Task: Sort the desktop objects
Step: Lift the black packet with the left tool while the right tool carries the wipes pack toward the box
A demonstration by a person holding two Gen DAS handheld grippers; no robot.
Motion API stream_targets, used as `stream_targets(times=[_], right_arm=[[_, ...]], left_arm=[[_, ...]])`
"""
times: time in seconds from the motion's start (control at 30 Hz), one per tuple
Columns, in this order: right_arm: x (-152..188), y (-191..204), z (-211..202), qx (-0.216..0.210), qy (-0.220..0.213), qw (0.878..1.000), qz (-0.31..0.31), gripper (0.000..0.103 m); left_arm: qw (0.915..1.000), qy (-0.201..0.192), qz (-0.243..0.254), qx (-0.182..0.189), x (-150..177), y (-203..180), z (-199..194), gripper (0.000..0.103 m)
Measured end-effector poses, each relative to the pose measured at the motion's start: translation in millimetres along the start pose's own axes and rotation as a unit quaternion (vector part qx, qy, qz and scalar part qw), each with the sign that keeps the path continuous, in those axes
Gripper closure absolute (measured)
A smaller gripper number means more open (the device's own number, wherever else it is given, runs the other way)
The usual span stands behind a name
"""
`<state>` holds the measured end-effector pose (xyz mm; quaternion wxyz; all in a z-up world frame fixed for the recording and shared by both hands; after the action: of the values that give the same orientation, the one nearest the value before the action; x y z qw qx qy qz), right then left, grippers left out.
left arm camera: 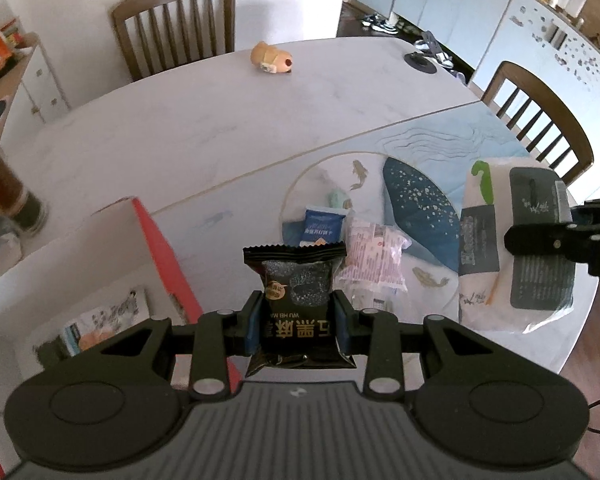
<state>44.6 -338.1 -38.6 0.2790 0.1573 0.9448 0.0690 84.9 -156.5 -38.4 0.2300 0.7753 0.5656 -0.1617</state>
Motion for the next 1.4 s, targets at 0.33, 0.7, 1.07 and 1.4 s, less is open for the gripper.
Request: stream_targets(times=[0.33,0.7,1.07,1.4], right_arm=[[10.6,26.5,-8.0,-0.018,0.012,1.0,-0.016,0.08],[13.1,68.3,-14.6,-0.051,0.019,0.997,-0.049,0.08],[10.1,116.3,-4.4,-0.073,0.034,0.993,-0.091,0.08],[0.0,159.3,8.3,-0.096,0.036,0.987,-0.122,0.08]], left_arm=[[0.9997,-0.012,-0.019,0.006,22.6,2.2,-31.2,0.069],[0.9992,-0.02,-0.033,-0.007,44.2,24.7,-59.9,0.069],[0.9973,-0.021,-0.06,-0.036,61.2,65.1,-83.2,0.069],[0.9935,-0.024,-0.089,-0.067,73.5,108.6,-102.1,0.069]])
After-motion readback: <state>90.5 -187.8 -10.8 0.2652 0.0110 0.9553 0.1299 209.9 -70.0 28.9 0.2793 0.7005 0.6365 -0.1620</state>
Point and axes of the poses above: each gripper's, at about its wrist camera, not at the fingertips, and z roughly the way its jaws point, y to its left, x to its underside, the point moved 3 cm from there along z, roughly the way its jaws point, and after that the axes turned 6 degrees about x, right-handed, at the moved point
